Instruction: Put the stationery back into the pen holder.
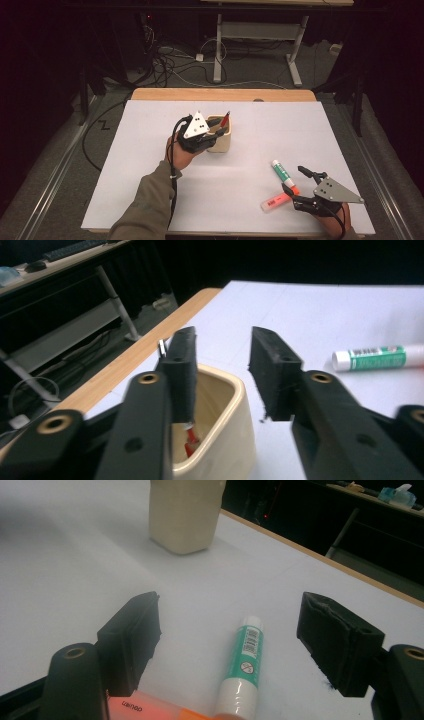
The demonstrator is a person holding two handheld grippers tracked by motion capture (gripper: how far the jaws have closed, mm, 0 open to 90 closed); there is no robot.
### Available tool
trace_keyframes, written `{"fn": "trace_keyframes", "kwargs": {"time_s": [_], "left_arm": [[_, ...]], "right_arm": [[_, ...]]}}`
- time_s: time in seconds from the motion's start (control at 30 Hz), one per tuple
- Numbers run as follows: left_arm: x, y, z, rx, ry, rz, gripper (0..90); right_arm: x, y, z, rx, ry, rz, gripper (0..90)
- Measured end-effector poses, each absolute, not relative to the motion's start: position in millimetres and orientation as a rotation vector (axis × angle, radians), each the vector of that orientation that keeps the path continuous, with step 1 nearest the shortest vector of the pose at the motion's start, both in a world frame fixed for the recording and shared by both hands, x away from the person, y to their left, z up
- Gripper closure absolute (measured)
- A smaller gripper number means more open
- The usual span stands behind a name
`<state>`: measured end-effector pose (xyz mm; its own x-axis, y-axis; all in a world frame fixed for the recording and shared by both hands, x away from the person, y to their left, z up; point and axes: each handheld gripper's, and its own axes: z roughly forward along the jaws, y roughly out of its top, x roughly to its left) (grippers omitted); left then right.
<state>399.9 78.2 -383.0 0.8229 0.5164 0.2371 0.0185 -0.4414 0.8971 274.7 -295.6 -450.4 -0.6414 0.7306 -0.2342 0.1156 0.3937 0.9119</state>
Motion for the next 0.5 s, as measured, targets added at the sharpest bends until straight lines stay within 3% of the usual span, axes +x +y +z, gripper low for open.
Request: {"fn": "trace_keyframes", "kwargs": {"time_s": [0.2,0.5], "left_arm": [[387,74,-382,1.998,0.354,0.645,51.5],[369,70,-390,2.049,0.33,0.719,31.4]], "right_arm": [[275,-296,-451,0.723,2.021,1.253,25.4],[275,-297,-451,0.737,2.018,1.243,25.4]]}}
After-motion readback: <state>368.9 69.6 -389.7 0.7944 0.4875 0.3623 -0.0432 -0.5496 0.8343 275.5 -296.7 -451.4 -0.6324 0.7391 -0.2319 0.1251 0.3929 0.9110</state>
